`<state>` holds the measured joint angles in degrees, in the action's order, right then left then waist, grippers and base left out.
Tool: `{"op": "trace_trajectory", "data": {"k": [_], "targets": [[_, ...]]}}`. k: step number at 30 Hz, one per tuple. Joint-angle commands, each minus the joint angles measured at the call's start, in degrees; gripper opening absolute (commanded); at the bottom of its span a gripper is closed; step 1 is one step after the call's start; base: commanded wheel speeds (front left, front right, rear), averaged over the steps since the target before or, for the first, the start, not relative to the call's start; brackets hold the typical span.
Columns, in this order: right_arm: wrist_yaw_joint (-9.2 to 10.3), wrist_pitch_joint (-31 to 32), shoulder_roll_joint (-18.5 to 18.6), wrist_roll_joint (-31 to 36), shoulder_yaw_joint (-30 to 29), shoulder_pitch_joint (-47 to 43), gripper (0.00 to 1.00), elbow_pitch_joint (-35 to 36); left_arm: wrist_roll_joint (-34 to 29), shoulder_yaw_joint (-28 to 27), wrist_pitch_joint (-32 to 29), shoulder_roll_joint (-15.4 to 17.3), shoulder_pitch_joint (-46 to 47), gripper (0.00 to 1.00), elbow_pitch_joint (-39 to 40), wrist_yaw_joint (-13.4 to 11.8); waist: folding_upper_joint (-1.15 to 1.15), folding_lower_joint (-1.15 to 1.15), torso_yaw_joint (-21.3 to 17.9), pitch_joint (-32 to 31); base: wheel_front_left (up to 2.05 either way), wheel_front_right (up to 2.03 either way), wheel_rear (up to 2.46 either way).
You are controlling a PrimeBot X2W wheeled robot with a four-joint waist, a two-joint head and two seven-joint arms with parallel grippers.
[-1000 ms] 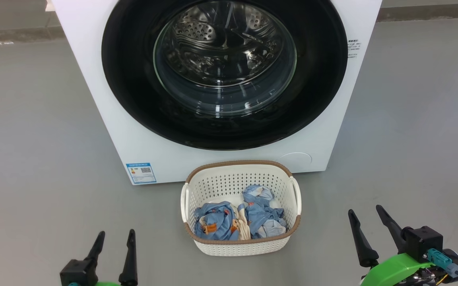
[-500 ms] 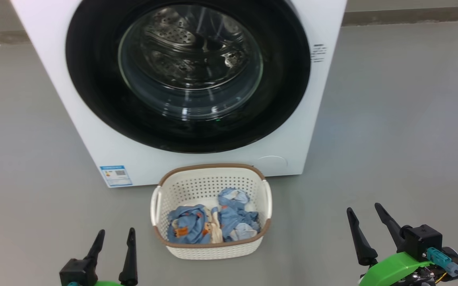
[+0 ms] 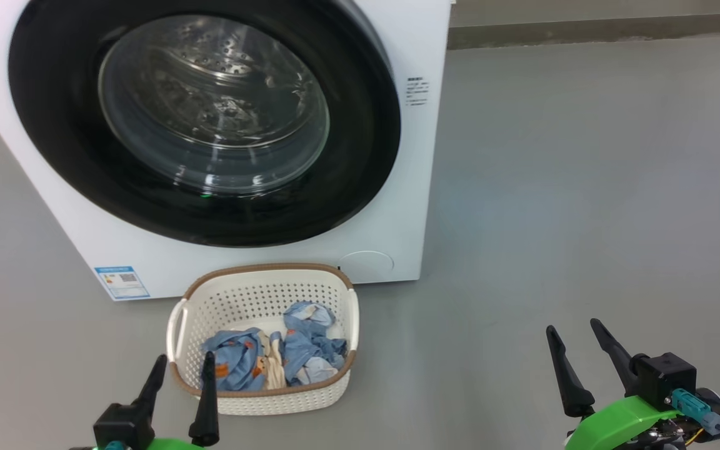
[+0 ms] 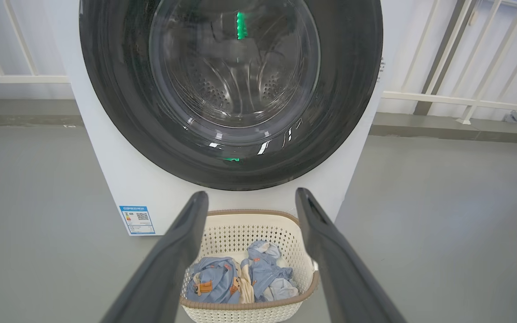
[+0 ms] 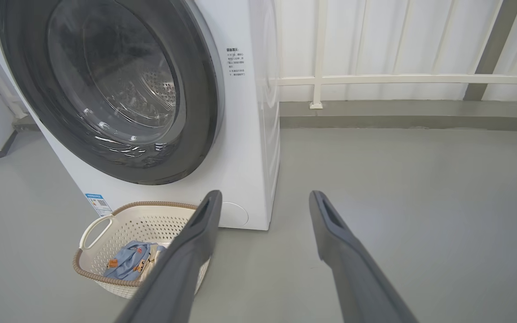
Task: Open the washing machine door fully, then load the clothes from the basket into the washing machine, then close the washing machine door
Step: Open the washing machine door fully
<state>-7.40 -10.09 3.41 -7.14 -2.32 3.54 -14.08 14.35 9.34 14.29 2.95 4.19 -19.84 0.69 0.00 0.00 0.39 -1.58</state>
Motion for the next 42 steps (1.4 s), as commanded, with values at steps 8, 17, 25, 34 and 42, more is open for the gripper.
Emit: {"op": "trace_trajectory", "data": {"k": [8,17,25,34,42], "targets": [[-0.09,0.2,0.1,1.0,1.4,2.2,1.00,1.9,-0.1,-2.2,0.7,0.6,2.2,1.00,2.0,-0.1,0.00,0.00,0.0,0.1,0.33,0.33,-0.67],[-0.09,0.8,0.0,1.6,1.1,2.0,1.00,2.5,-0.2,-2.4,0.7,0.5,2.1,1.00,2.2,-0.3,0.00,0.00,0.0,0.2,0.00,0.00,0.00],[-0.09,1.1,-0.1,1.7,0.9,1.9,1.00,2.7,-0.1,-2.4,0.7,0.4,2.2,1.00,1.7,-0.4,0.00,0.00,0.0,0.2,0.00,0.00,0.00],[-0.09,1.3,-0.2,1.2,1.3,2.0,0.00,2.4,-0.2,-2.4,0.7,0.4,2.3,1.00,1.4,-0.4,0.00,0.00,-0.1,0.1,0.00,0.00,0.00],[-0.09,1.5,-0.2,1.2,1.4,2.1,0.00,2.2,-0.2,-2.4,0.7,0.3,2.5,1.00,1.2,-0.5,0.00,0.00,-0.1,0.3,0.00,0.00,0.00]]}}
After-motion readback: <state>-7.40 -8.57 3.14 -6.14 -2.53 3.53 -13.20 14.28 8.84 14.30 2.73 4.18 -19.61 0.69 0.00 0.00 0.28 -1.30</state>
